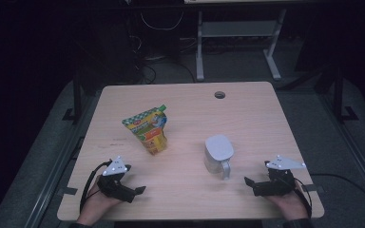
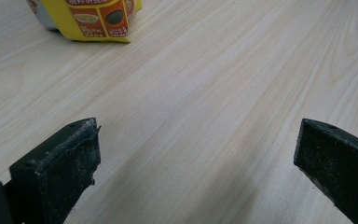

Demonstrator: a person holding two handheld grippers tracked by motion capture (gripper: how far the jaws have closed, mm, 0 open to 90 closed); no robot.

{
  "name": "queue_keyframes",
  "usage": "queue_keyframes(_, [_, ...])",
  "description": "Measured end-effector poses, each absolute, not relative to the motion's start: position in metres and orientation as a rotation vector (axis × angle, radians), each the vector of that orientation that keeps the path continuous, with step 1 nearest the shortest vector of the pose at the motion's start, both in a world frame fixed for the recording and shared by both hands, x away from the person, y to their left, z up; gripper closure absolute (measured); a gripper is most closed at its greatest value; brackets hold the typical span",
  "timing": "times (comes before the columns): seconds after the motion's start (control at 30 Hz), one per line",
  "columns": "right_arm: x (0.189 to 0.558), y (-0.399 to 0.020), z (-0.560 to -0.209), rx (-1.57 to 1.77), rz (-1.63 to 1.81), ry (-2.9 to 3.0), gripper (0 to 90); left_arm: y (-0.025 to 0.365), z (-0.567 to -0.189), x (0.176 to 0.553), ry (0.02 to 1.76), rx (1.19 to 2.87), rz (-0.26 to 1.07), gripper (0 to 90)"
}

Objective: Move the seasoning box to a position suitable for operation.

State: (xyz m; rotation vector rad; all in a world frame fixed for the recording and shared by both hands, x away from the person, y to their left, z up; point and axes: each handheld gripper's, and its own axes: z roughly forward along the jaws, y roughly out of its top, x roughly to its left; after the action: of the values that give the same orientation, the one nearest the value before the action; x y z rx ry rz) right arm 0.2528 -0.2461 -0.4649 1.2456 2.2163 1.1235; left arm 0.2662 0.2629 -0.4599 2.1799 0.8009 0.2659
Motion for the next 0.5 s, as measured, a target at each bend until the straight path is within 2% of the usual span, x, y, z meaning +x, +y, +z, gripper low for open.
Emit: queue_keyframes(0.5, [0.242, -0.245, -0.461, 1.263, 1.134, 2.219, 0.0, 0.266, -0.459, 0.268, 0.809, 2.157, 0.261, 0.0])
